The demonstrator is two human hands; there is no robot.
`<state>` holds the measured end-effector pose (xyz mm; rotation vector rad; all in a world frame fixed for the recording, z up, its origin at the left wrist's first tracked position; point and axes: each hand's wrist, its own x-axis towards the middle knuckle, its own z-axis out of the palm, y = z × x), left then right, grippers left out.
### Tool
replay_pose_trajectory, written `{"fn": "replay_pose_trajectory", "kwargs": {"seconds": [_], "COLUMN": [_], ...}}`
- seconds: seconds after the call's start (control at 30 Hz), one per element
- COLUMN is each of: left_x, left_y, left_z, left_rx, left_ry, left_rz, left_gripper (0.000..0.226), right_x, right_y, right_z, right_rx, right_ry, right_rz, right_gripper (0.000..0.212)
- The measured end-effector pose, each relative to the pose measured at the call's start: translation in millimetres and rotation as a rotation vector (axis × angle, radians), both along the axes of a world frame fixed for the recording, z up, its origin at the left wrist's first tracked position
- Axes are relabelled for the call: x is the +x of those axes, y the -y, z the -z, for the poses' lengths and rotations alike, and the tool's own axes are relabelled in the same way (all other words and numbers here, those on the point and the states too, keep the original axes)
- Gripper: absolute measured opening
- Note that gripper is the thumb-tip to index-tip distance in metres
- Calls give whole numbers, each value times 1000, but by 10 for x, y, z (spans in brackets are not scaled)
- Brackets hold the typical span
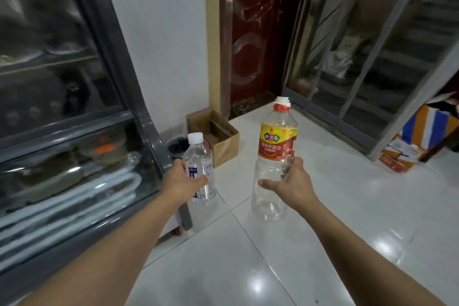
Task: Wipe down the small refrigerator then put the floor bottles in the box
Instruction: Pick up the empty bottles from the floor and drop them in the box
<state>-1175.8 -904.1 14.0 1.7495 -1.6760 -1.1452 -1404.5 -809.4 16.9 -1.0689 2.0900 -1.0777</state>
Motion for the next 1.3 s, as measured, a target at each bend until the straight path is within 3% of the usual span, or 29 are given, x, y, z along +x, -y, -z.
{"fn": "replay_pose_trajectory", "kwargs": {"seconds": [0.83,1.07,1.3], "left_x": [-1602,-2067,-2632], "left_y": [4679,5761,6594], "left_z": [661,1145,1615], "left_rx": [110,156,246], "left_ry": [-18,-41,81], "left_rz": [-200,-286,-451], "left_gripper": [47,50,44], "right_x": [-1723,-2202,-2572], "right_y": [5235,6681,7964], "right_z": [469,865,1484], "right_rx": [132,141,282], "right_ry": [-5,2,43], "right_rz": [-196,-341,-502], "right_gripper": [87,77,73]}}
